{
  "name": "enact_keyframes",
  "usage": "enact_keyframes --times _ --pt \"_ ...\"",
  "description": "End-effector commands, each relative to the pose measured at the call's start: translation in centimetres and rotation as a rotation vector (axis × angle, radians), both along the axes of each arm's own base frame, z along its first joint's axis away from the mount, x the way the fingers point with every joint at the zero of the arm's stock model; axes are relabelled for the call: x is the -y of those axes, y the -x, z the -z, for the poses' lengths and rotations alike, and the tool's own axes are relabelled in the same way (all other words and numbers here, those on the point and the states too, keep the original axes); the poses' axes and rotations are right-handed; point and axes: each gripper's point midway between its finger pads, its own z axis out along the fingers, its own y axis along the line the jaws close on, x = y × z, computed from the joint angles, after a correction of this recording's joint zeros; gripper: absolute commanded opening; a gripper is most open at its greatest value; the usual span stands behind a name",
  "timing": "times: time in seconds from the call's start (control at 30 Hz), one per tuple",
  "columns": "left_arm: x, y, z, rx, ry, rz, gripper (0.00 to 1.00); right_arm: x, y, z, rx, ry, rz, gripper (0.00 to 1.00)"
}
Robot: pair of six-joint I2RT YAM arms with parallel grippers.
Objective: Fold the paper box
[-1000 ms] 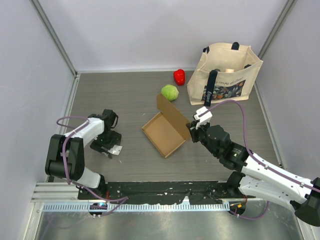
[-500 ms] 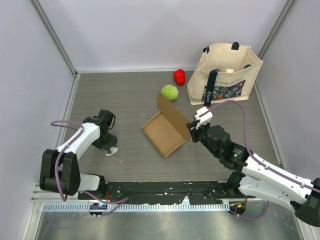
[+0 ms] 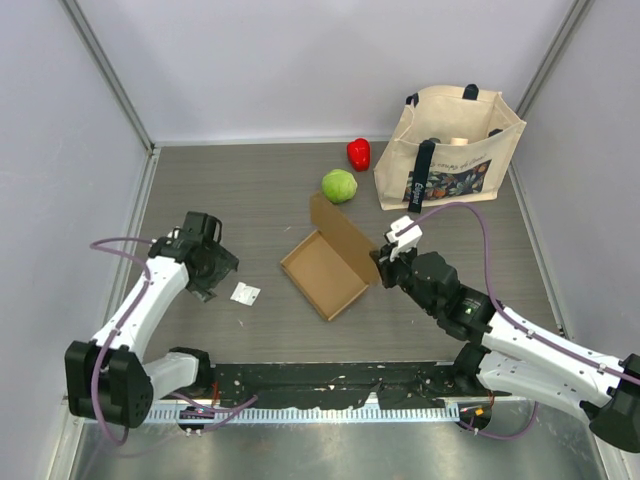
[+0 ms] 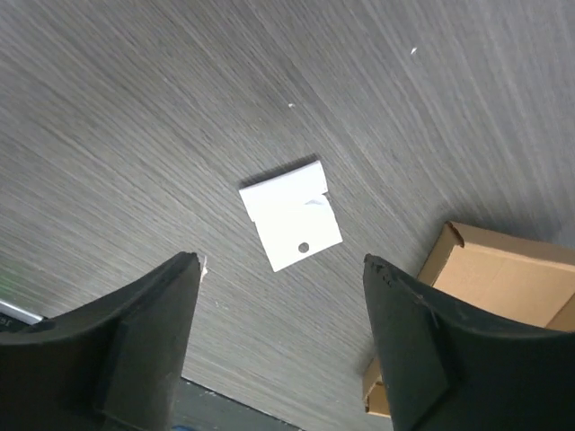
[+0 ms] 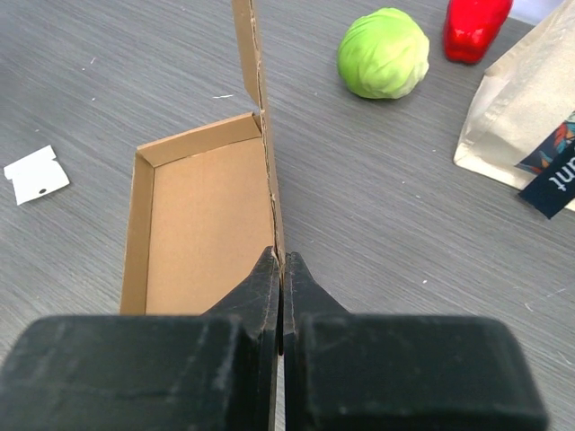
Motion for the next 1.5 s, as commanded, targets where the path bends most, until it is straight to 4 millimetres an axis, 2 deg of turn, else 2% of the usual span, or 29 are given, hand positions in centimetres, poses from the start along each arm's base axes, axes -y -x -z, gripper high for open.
enact_keyframes --times 0.0,0.03,0.13,0.3,0.47,0.53,0.7,0.73,0.83,0.97,1.0,1.13,1.2,1.27,1.33,1.4,1.47 --pt "1.5 -0.8 1.1 -0.053 0.031 0.125 0.8 -1.3 -0.1 -2.5 0.018 -0.102 -0.025 0.01" --pt "1.6 -0.5 1.9 -0.104 0.029 0.145 0.84 -1.3 0.0 -2.4 0.009 -0.105 -0.025 0.01" --pt "2.0 -0.1 2.3 -0.161 0.06 0.098 0.86 -1.6 0.2 -2.1 -0.013 -0.109 -0.036 0.01" --pt "2.7 0.7 4.0 -0.276 0.11 -0.021 0.87 -2.4 0.8 -1.5 -0.031 -0.102 -0.093 0.01" --pt "3.7 1.4 5.8 -0.374 0.163 -0.13 0.88 -2.4 0.7 -2.0 -0.011 -0.089 -0.103 0.01" --pt "3.8 1.1 6.5 -0.369 0.17 -0.149 0.88 -2.3 0.7 -1.8 -0.007 -0.08 -0.099 0.01" --pt "3.9 -0.6 6.3 -0.333 0.162 -0.153 0.88 -1.7 0.3 -1.4 0.0 -0.057 -0.07 0.01" --pt "3.3 -0.9 6.5 -0.325 0.13 -0.159 0.88 -1.5 0.2 -1.3 0.002 -0.053 -0.059 0.01" --pt "3.0 -0.6 7.3 -0.349 0.107 -0.184 0.87 -1.0 0.2 -1.7 0.013 -0.068 -0.04 0.01" --pt "3.1 1.1 9.1 -0.427 0.104 -0.229 0.74 -0.7 0.8 -2.0 0.008 -0.082 -0.045 0.01" --pt "3.0 1.1 9.3 -0.429 0.088 -0.236 0.7 -0.7 0.9 -2.2 0.011 -0.093 -0.05 0.01" --pt "2.6 0.8 9.6 -0.431 0.047 -0.24 0.63 -0.7 1.0 -2.1 0.006 -0.097 -0.055 0.01" --pt "2.3 0.7 9.1 -0.413 0.033 -0.24 0.54 -0.8 1.1 -2.2 0.006 -0.099 -0.061 0.01" --pt "1.6 0.7 8.8 -0.387 -0.002 -0.243 0.52 -1.0 1.2 -2.0 0.005 -0.1 -0.067 0.01" --pt "1.0 0.3 7.9 -0.336 -0.023 -0.235 0.37 -1.0 1.2 -1.9 0.006 -0.103 -0.07 0.01" --pt "0.7 0.1 6.9 -0.297 -0.031 -0.224 0.27 -1.1 1.2 -1.8 0.004 -0.1 -0.075 0.01" --pt "0.3 -0.1 6.0 -0.259 -0.047 -0.211 0.27 -1.1 1.1 -1.5 -0.002 -0.094 -0.076 0.01"
